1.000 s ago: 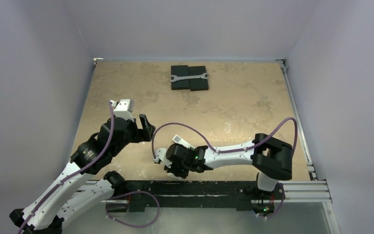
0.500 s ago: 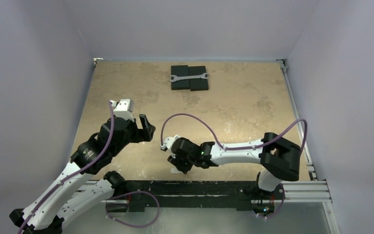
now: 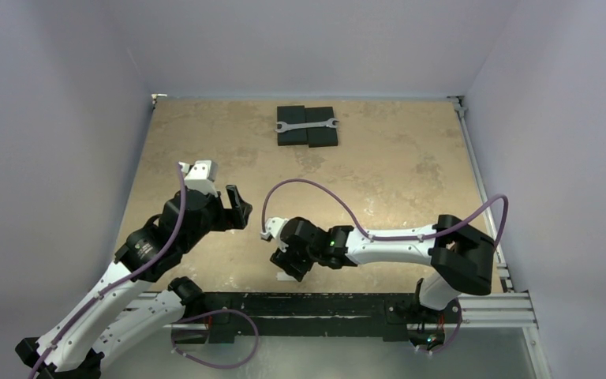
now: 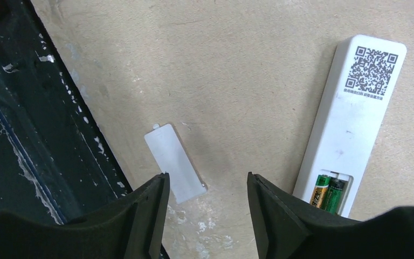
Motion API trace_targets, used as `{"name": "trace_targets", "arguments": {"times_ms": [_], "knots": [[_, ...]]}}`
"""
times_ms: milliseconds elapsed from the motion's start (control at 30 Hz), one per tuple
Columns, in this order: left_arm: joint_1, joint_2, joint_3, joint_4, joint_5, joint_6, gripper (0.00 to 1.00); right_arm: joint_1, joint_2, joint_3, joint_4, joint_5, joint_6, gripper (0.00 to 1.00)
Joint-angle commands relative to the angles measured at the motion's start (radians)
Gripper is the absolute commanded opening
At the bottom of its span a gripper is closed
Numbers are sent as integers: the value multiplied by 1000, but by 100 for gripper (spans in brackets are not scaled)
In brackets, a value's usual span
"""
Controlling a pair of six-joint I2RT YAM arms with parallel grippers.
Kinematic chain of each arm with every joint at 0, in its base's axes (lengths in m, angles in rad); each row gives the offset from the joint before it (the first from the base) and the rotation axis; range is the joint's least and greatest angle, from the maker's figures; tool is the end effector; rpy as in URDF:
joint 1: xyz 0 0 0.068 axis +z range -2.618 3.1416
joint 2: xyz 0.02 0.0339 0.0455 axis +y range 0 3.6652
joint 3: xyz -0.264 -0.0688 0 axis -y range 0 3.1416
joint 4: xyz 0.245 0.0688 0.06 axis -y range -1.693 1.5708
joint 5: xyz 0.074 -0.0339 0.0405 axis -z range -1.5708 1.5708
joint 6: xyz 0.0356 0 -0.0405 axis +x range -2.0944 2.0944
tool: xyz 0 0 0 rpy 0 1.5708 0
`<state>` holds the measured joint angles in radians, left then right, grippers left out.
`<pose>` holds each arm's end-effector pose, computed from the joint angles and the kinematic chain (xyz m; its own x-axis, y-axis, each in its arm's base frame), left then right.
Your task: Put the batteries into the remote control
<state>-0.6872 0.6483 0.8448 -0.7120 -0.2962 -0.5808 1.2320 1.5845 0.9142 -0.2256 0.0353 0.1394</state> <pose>0.1087 -0.0758 0.3263 -0.5438 -0.2326 -0.8063 0.1340 0.9244 -0.3571 0.1080 0.3027 0.1867 -0.3869 -0.6802 -0.6226 -0.8901 0.4518 0.0595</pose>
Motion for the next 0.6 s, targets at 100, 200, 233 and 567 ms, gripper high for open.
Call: {"name": "trace_targets", "arguments": {"times_ms": [100, 200, 233, 567], "knots": [[6, -13, 21, 18, -22, 16, 83, -2, 14, 24, 1, -69, -107, 63], [6, -13, 28, 12, -26, 19, 84, -2, 24, 26, -5, -57, -176, 63], [6, -13, 30, 11, -26, 19, 84, -1, 28, 26, -14, -45, -185, 63], [6, -12, 41, 10, -26, 18, 84, 23, 71, 28, -10, -62, -253, 65]]}}
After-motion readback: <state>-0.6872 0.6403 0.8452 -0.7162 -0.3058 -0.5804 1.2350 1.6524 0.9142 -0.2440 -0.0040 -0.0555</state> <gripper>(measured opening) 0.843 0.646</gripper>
